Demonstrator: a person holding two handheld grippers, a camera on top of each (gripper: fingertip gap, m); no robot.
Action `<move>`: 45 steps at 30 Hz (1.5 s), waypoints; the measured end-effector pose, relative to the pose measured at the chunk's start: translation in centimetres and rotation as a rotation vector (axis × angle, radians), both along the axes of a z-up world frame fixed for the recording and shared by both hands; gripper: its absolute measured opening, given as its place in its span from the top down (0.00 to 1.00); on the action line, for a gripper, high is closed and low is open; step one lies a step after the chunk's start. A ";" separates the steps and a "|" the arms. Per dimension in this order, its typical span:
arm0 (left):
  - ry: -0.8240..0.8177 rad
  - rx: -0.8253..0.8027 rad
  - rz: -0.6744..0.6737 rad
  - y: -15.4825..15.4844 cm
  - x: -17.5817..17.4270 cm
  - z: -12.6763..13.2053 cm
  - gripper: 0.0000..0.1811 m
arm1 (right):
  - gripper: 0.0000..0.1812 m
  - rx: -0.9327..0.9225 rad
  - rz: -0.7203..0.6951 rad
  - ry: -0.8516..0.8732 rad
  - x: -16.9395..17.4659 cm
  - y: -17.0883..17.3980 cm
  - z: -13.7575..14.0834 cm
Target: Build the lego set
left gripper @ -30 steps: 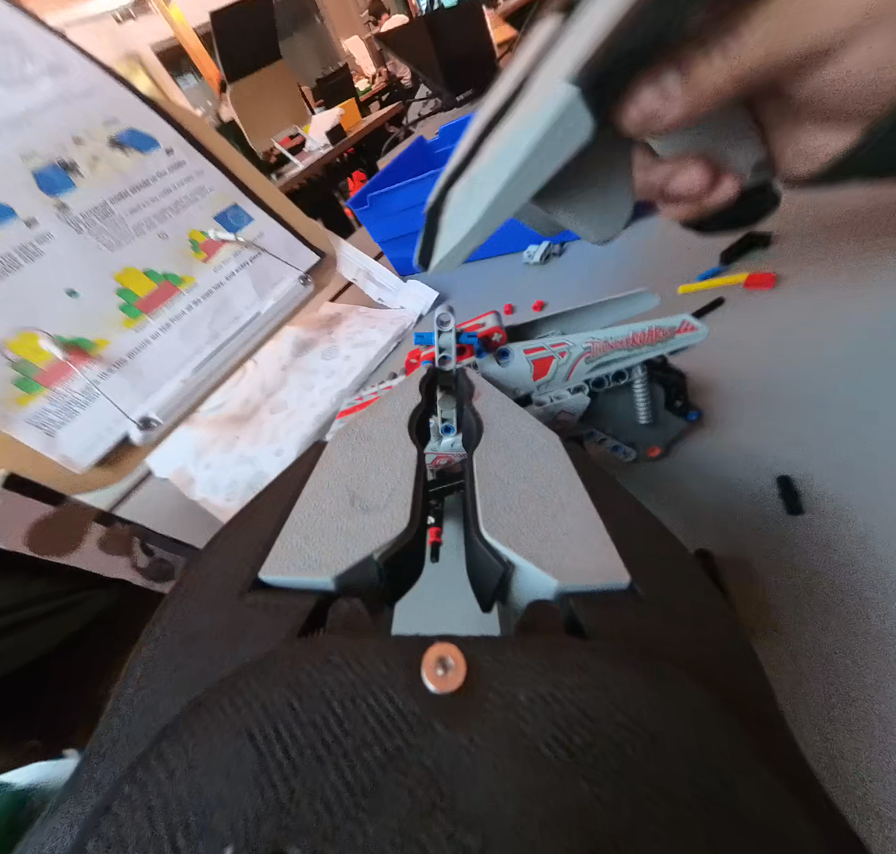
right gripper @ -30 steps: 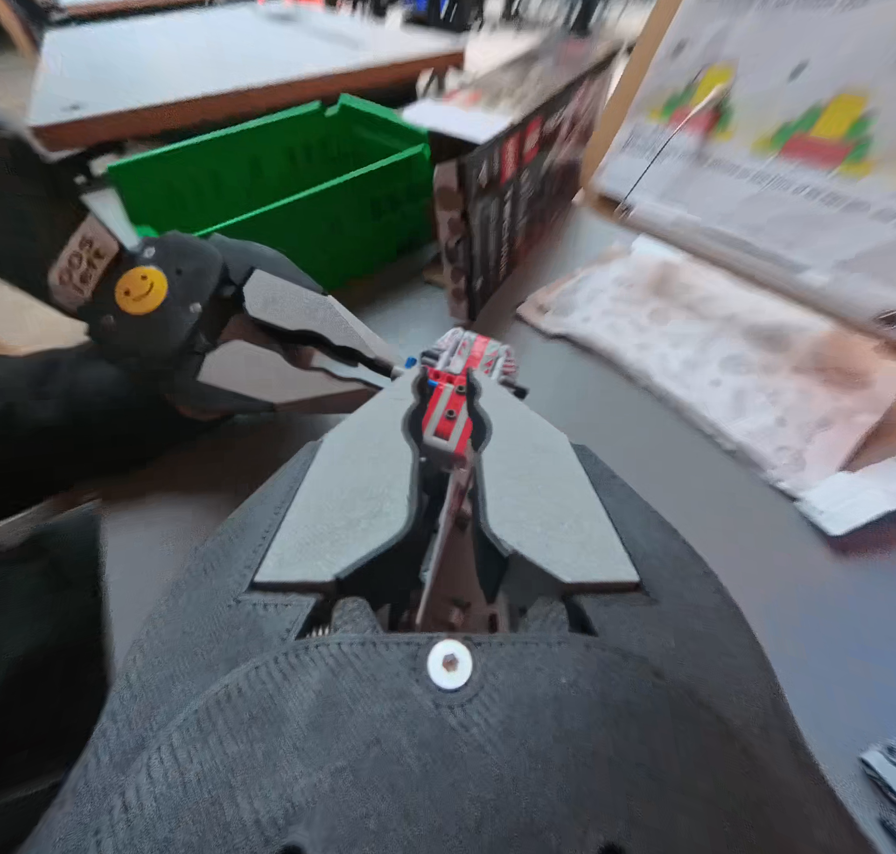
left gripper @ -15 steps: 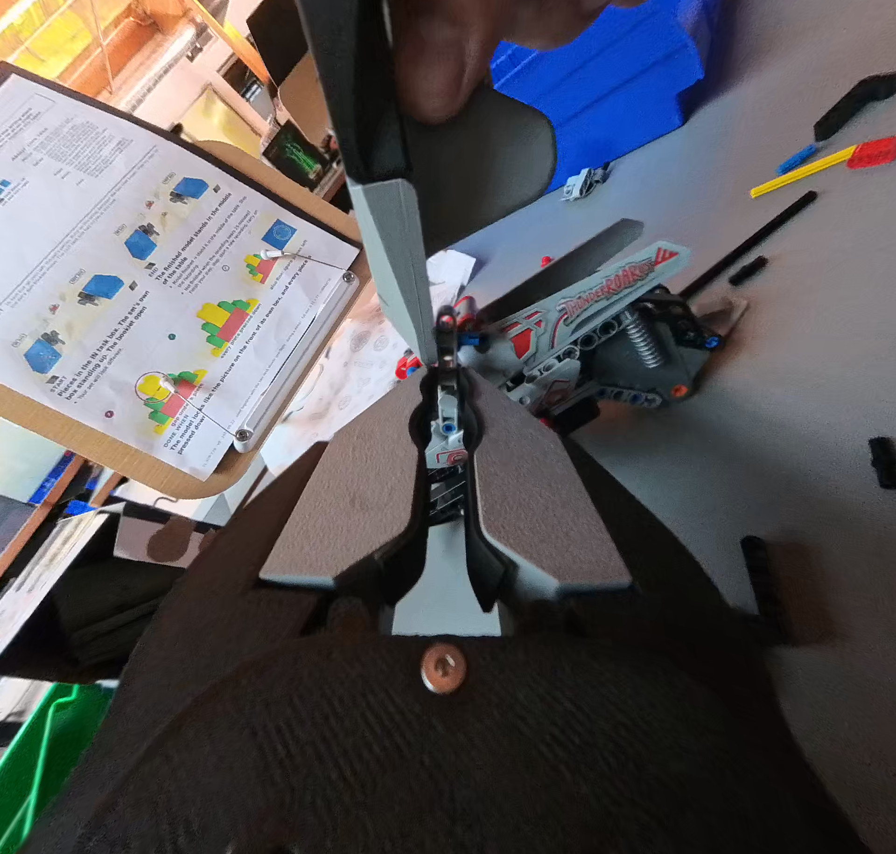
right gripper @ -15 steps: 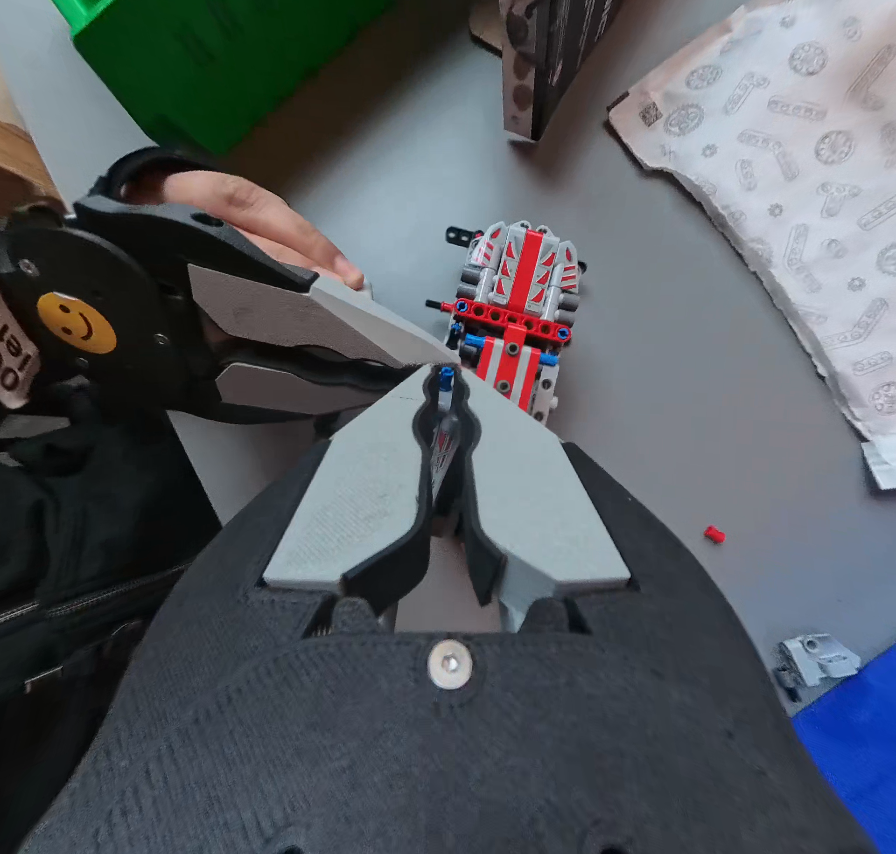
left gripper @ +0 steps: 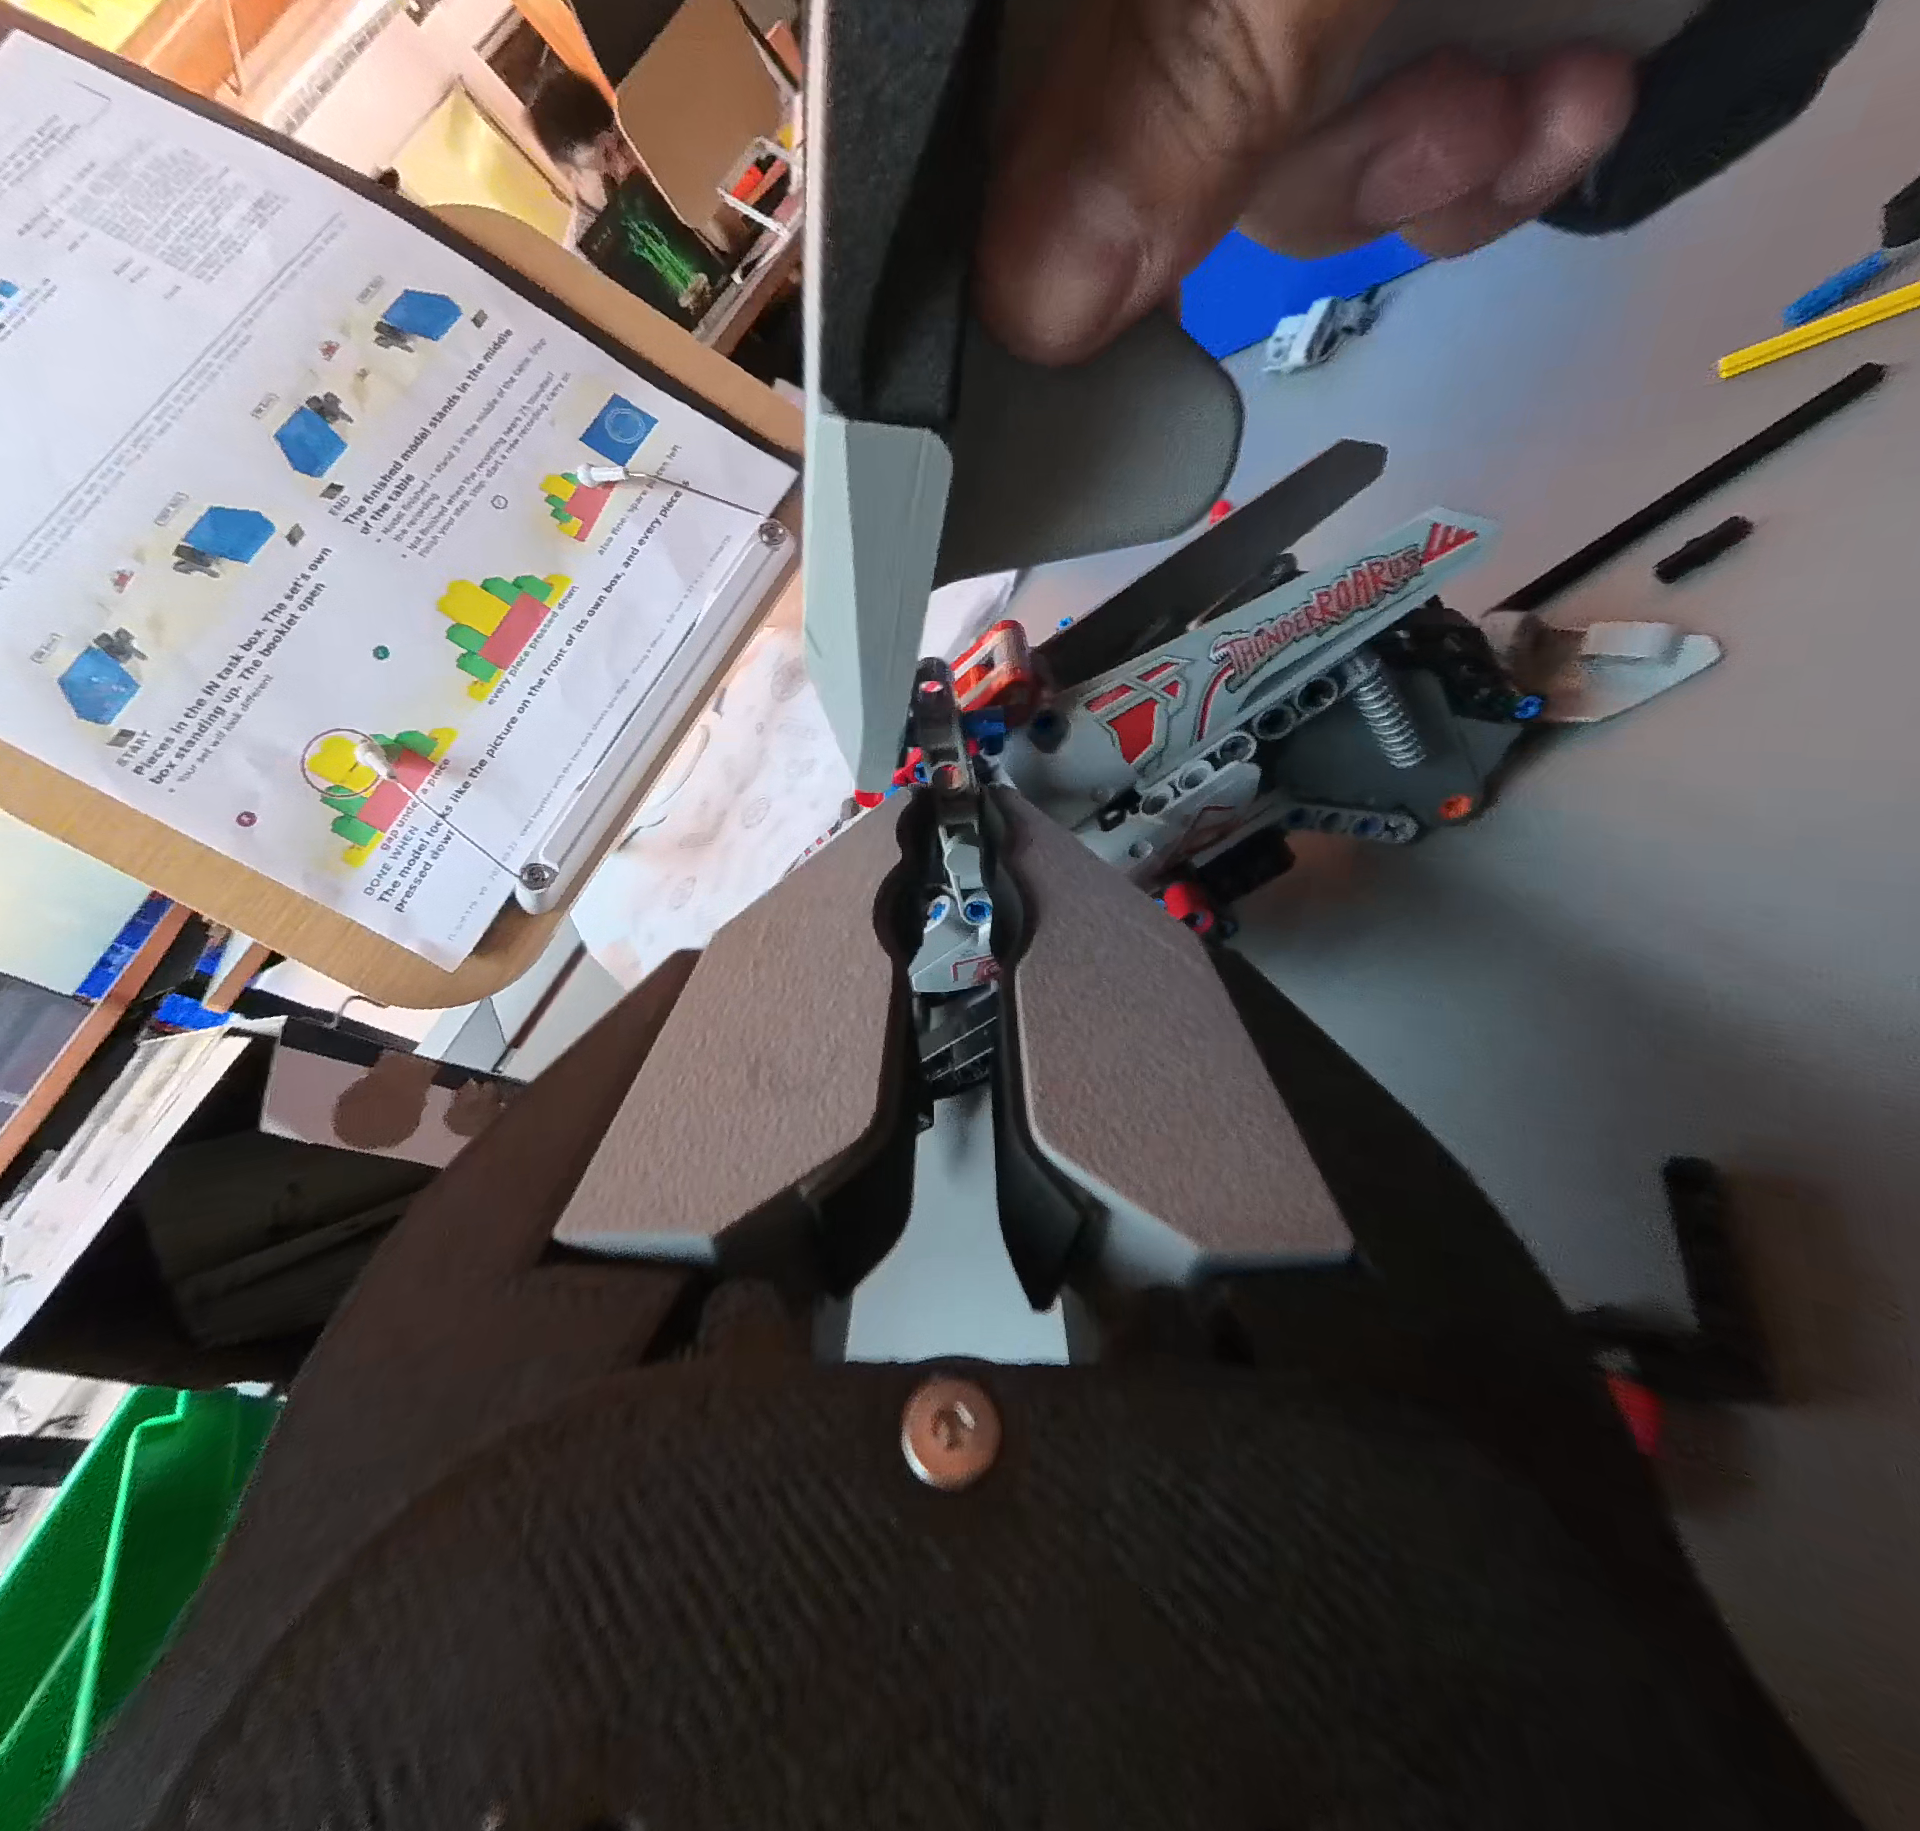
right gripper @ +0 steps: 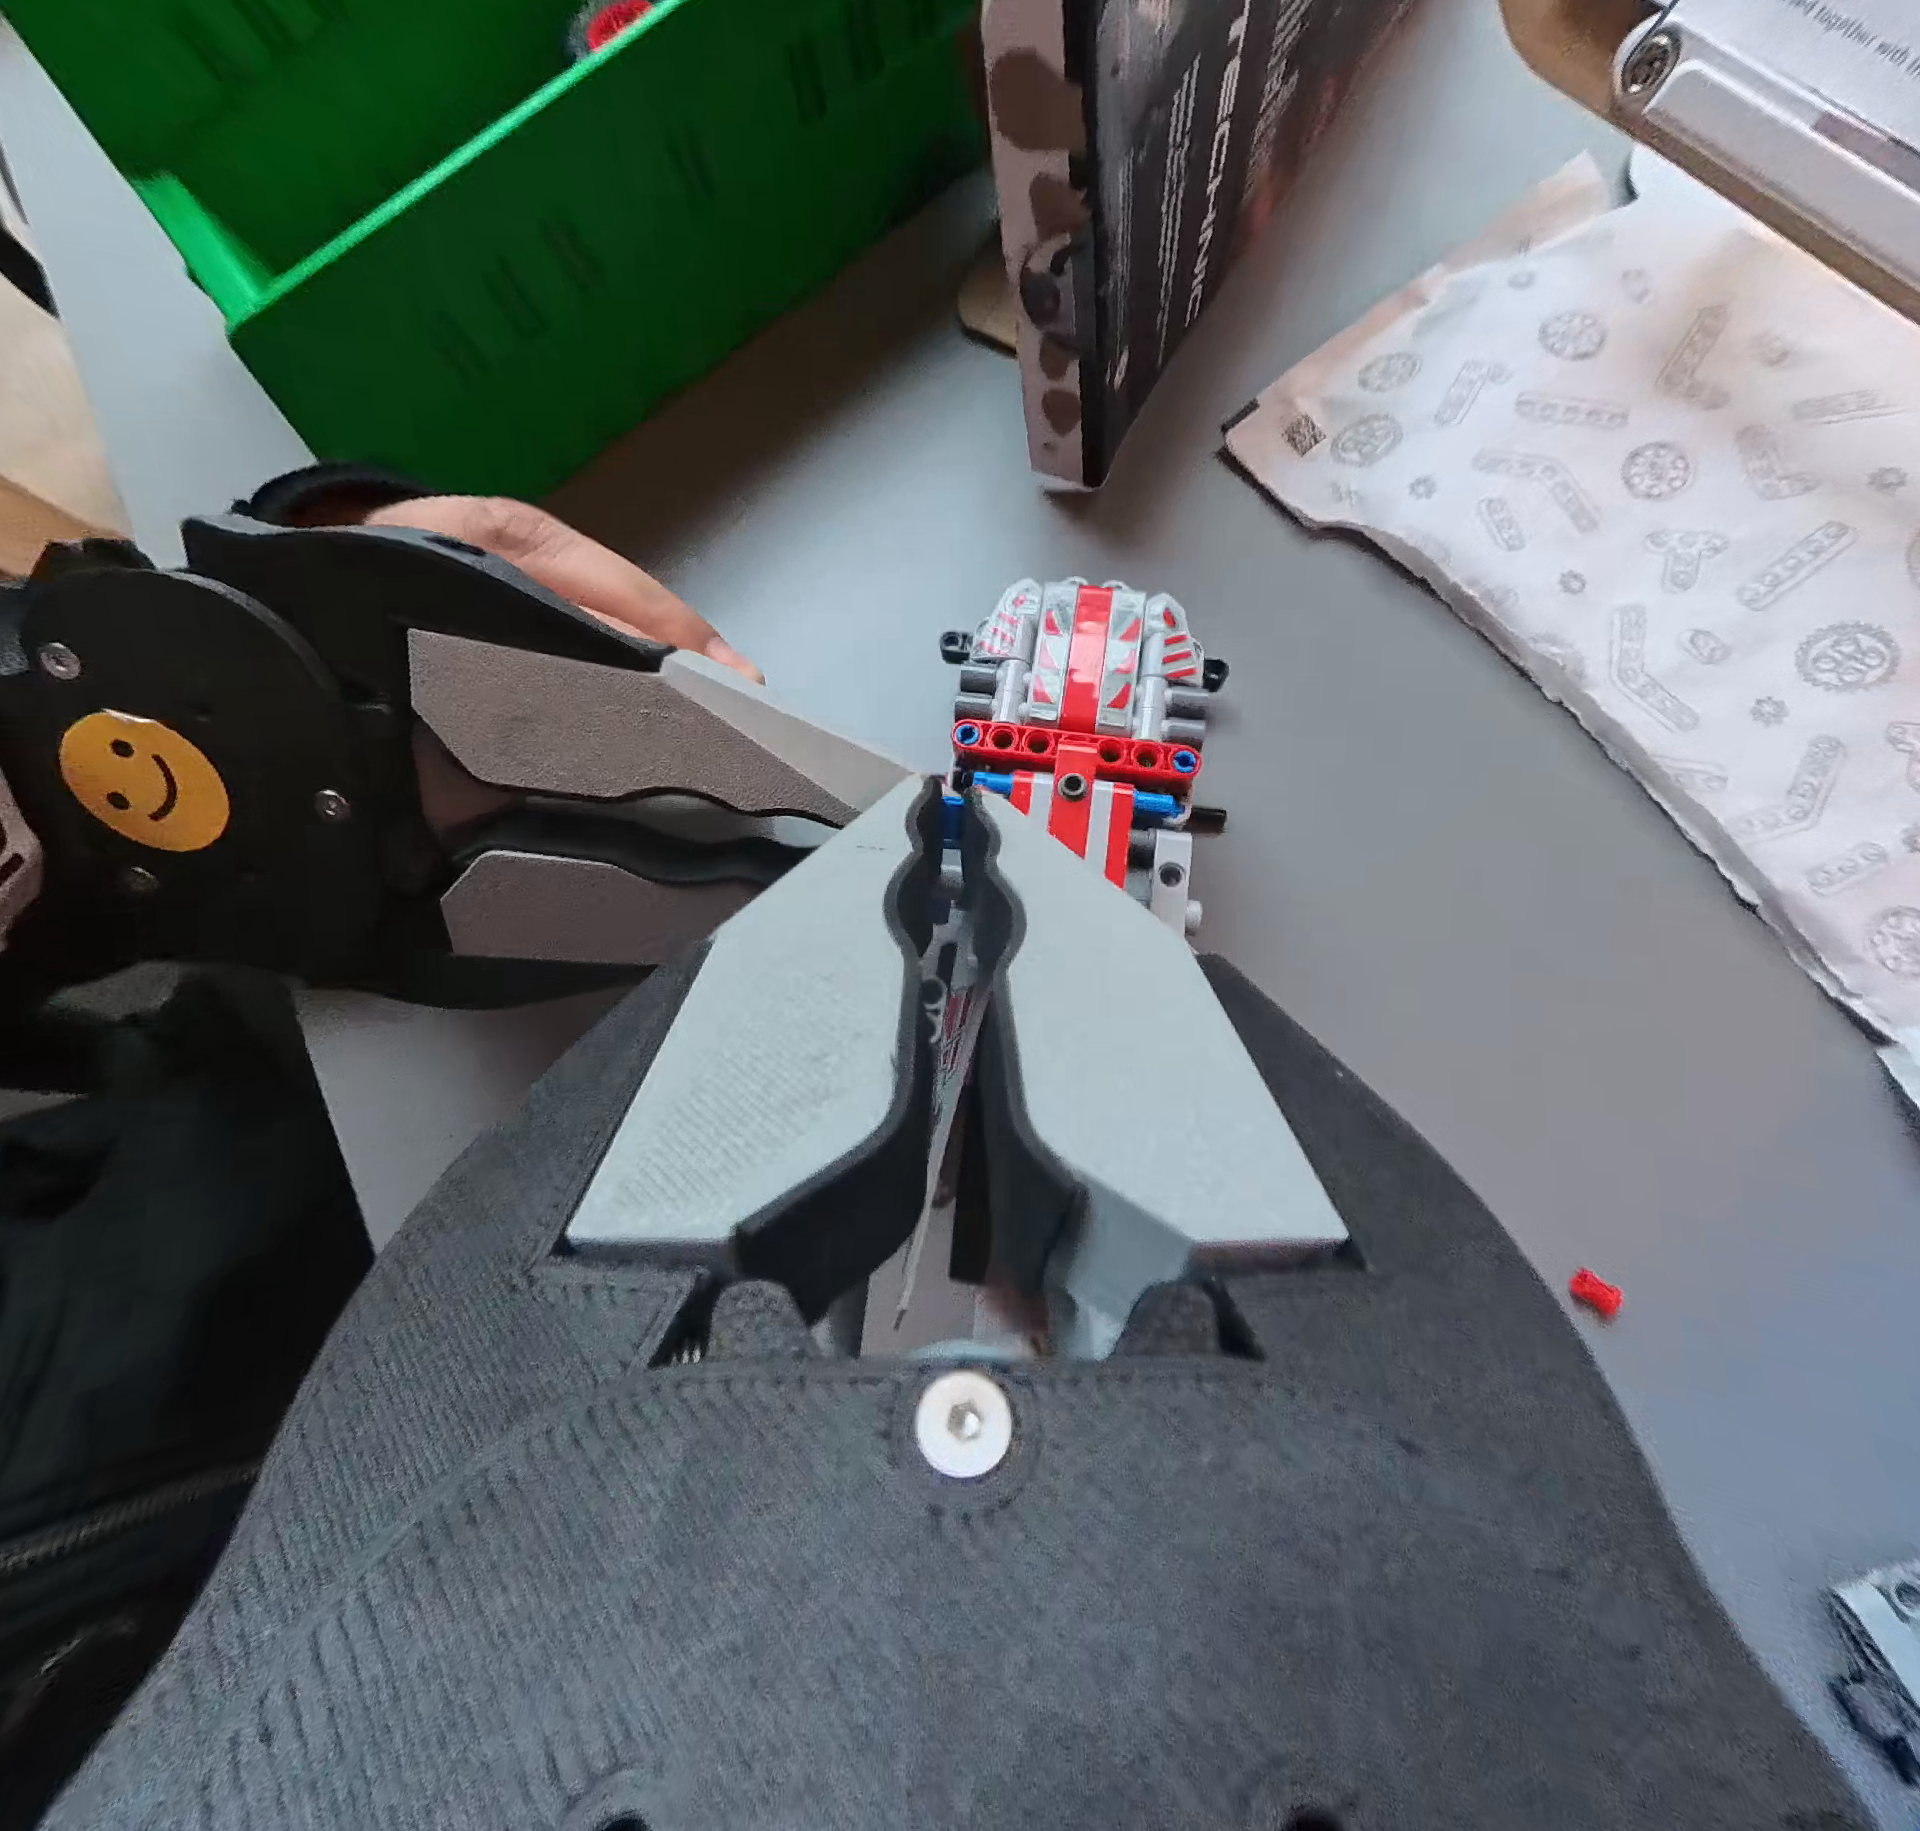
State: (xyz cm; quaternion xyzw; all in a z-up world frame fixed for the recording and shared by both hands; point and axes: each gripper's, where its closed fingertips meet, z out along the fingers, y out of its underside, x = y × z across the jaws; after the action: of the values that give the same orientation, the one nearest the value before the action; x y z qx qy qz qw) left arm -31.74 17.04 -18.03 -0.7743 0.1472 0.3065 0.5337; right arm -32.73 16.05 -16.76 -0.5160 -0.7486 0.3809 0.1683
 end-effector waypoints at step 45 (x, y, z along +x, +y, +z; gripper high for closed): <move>0.132 -0.053 0.080 -0.3 -2.0 -0.3 0.97 | 1.00 -0.054 -0.022 0.136 -2.1 -0.1 0.3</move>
State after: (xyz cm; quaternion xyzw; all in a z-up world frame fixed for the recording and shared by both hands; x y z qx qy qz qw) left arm -33.76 16.77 -18.31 -0.7715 0.1593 0.3740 0.4895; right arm -34.87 15.94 -16.47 -0.5015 -0.7191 0.4332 0.2089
